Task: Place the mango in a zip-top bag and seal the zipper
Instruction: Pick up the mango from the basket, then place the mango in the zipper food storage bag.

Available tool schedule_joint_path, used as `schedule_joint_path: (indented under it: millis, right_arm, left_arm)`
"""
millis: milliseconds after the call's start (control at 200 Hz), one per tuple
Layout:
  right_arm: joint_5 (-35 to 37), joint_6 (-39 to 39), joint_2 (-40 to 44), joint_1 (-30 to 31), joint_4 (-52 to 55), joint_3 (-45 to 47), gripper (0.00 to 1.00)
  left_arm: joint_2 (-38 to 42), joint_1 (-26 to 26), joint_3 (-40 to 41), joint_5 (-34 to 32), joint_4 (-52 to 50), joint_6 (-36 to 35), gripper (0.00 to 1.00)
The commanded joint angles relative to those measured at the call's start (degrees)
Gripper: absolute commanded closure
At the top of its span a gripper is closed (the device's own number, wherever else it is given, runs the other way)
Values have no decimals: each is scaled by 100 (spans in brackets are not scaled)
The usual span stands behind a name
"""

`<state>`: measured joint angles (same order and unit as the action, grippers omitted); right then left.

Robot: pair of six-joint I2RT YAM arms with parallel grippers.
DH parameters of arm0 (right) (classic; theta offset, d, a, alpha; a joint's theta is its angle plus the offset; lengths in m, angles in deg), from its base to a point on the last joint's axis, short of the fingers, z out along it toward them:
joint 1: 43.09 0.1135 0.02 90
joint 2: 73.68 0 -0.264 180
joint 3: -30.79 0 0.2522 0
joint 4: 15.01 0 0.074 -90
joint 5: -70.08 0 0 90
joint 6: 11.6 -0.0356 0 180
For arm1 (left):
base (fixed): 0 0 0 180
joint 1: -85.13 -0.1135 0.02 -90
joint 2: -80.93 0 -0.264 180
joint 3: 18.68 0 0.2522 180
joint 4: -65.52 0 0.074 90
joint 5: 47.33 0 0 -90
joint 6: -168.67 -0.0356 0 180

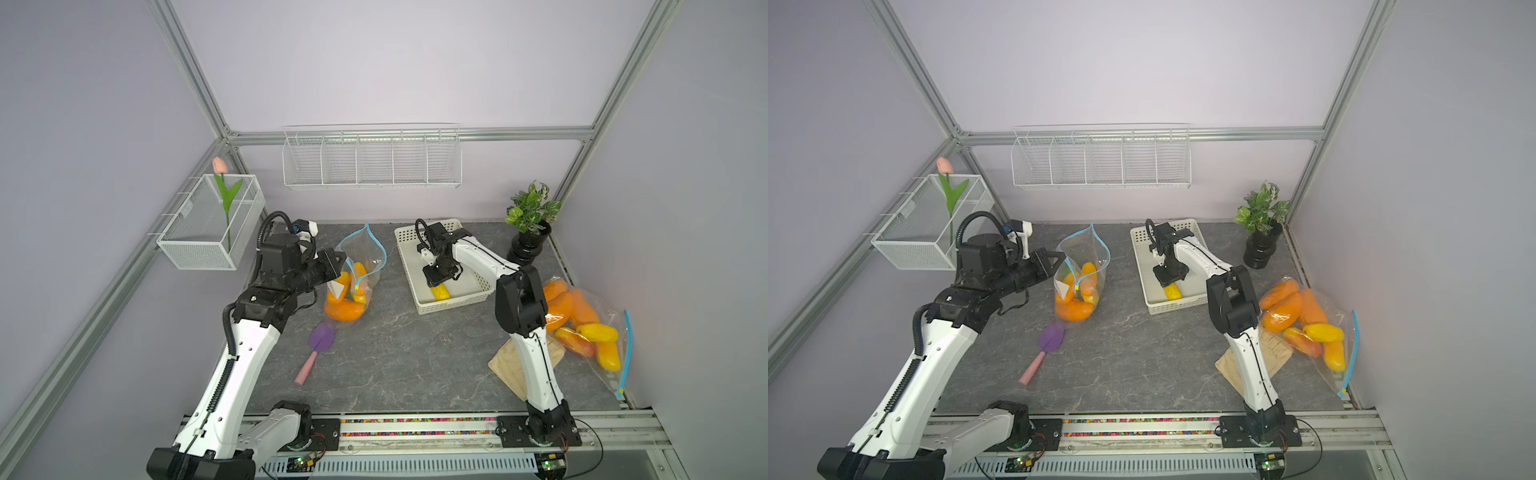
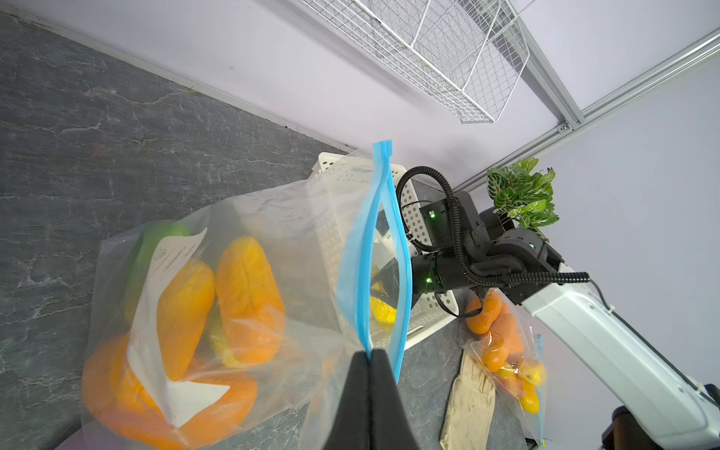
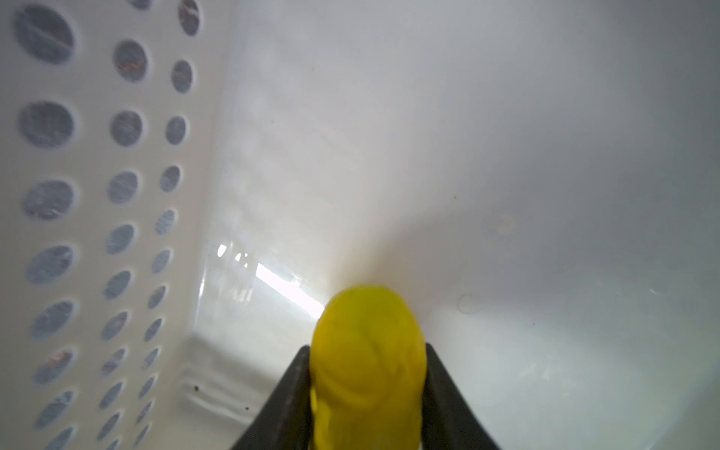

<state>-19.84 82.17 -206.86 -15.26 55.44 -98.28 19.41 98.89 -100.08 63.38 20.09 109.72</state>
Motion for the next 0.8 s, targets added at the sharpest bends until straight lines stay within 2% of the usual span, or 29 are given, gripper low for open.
schedule_joint_path:
  millis: [0,110,230,290,430,570,795]
  right_arm:
    - [-108,-280,422,4,38,-113,72]
    - [-190,-551,1087,1,-140,-202,75]
    - [-581,-1008,2109,88,-1202,93,76]
    - [-840,-1233,2768,261,-2164,613,76]
    - [-1450,-1519,3905,982,-5235,2085,73]
    - [-1817,-1650,3850,1495,-6562,2417,71]
    - [-2061,-1639,2850,1712,-6699,1863,64]
  left_arm:
    - [62,-40,-118,-99,-33,-98,100]
    - [58,-44,-109,-72,0,-79,100]
    - [29,-49,-109,-16,43,-46,100]
    - [20,-49,-110,12,72,-33,100]
    - [6,-47,-118,39,99,-6,100]
    - [0,-48,-148,63,84,20,100]
    - [41,-49,-173,97,94,68,100]
